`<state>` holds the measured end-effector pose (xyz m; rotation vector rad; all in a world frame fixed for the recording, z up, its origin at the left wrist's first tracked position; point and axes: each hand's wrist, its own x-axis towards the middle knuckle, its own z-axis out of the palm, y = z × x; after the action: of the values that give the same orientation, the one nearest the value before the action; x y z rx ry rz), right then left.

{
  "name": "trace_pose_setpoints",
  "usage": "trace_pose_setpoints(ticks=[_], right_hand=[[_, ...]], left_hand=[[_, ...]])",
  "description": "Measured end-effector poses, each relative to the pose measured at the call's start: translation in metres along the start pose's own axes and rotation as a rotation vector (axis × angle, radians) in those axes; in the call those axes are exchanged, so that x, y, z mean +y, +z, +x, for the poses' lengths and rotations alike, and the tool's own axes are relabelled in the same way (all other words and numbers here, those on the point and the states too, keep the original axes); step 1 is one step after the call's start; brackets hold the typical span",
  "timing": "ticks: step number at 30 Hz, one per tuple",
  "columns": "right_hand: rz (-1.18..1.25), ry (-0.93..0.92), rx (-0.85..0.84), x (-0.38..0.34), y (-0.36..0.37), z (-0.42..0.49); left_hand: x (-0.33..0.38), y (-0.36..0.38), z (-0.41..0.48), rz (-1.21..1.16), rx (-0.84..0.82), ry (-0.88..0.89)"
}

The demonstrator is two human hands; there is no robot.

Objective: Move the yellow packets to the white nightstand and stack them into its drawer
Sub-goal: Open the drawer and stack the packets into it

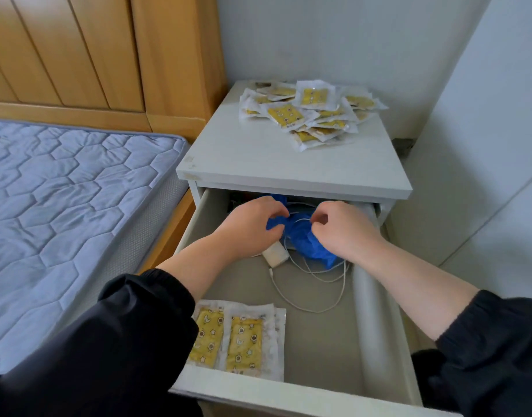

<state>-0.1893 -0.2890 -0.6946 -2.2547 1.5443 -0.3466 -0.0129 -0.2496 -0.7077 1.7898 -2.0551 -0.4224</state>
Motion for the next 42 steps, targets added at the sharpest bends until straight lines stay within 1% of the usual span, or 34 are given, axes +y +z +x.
trace_pose_setpoints(ticks=[4,7,10,12,15,16,22,26,33,37,42], right_hand=[[0.058,-0.052,0.128,0.001,-0.034,0.017],[0.09,-0.091,0.197,0.005,-0.051,0.033],[0.126,-0.12,0.228,0.011,-0.057,0.051],[0.112,-0.155,0.249,0.016,-0.056,0.062],[0.05,-0.187,0.274,0.023,-0.052,0.077],[0.036,-0.185,0.284,0.025,-0.051,0.082],[0.024,-0.153,0.386,0.036,-0.042,0.113],[-0.004,-0.168,0.451,0.033,-0.041,0.135],[-0.095,-0.194,0.424,0.018,-0.049,0.185],[-0.206,-0.124,0.376,0.011,-0.058,0.217],[-0.267,-0.113,0.163,0.001,-0.065,0.235]], left_hand=[[0.015,-0.028,0.023,-0.018,0.139,0.05],[0.022,-0.041,0.043,0.02,0.196,0.05],[0.022,-0.045,0.062,0.004,0.236,0.025],[0.018,-0.043,0.074,-0.056,0.245,-0.032],[0.009,-0.038,0.09,-0.197,0.238,-0.191],[0.006,-0.037,0.095,-0.219,0.242,-0.219],[-0.003,-0.036,0.125,-0.18,0.222,-0.257],[-0.014,-0.038,0.143,-0.179,0.268,-0.281],[-0.024,-0.037,0.158,-0.261,0.412,-0.351],[-0.027,-0.035,0.16,-0.254,0.37,-0.36],[-0.025,-0.037,0.162,-0.212,0.306,-0.373]])
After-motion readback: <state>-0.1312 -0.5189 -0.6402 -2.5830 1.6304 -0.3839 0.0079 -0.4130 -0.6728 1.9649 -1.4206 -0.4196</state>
